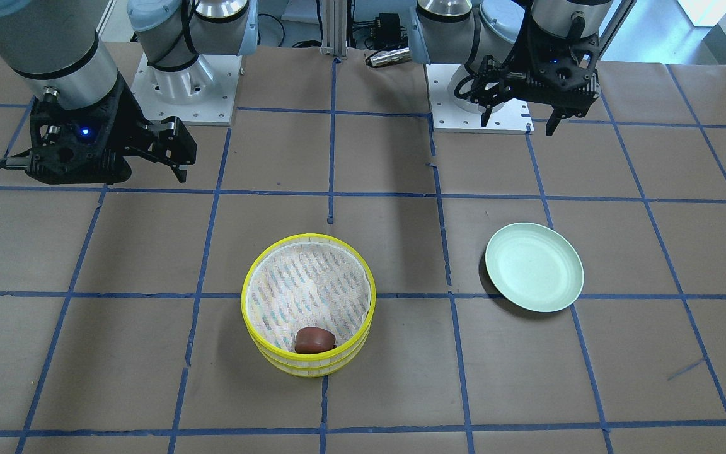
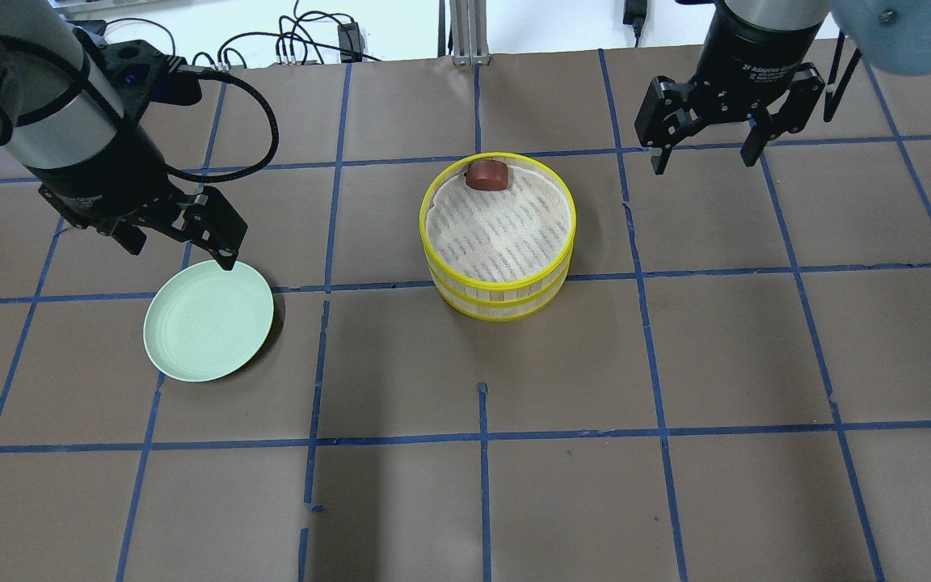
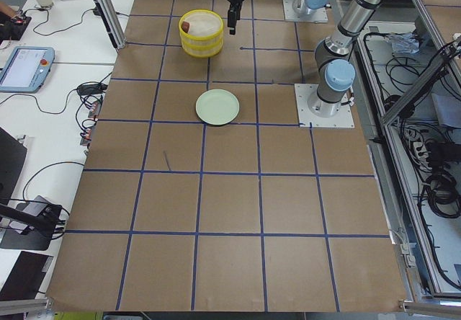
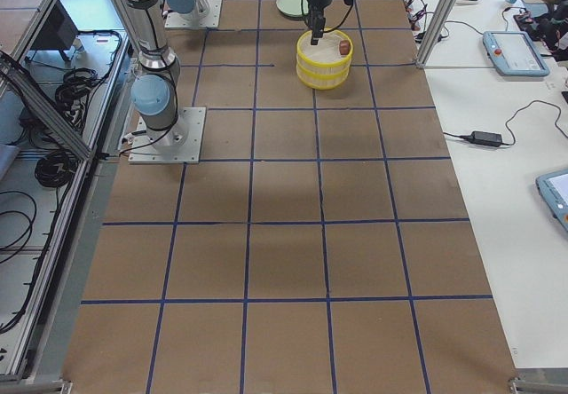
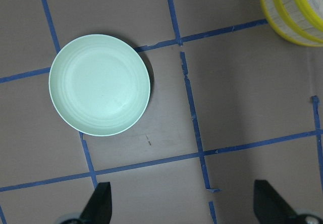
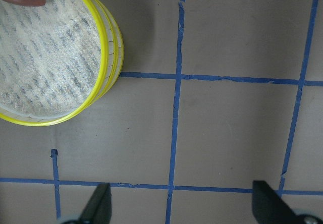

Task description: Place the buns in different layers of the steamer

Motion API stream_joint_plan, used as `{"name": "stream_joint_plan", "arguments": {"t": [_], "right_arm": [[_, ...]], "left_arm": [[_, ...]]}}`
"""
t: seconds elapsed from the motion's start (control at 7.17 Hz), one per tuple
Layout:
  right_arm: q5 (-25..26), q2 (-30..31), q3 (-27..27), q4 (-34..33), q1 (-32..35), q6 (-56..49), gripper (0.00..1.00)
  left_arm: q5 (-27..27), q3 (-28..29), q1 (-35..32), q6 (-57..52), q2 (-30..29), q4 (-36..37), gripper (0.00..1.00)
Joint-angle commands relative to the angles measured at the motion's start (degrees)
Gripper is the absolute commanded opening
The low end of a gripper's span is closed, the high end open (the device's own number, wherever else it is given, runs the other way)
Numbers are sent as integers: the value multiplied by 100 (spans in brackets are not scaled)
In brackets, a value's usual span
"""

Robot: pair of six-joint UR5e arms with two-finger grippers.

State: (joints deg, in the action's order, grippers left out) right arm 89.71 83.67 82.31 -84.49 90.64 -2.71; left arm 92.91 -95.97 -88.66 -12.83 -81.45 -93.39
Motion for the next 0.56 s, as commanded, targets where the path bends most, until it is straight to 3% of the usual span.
{"name": "stream_joint_plan", "arguments": {"t": [0.0, 0.42], "right_arm": [[-15, 0, -4, -15, -20, -1, 97], [-6, 0, 4, 2, -20, -1, 98]], "left_arm": [[-36, -71, -11, -18, 33, -22, 100], [-1, -80, 7, -26, 33, -30, 100]]}}
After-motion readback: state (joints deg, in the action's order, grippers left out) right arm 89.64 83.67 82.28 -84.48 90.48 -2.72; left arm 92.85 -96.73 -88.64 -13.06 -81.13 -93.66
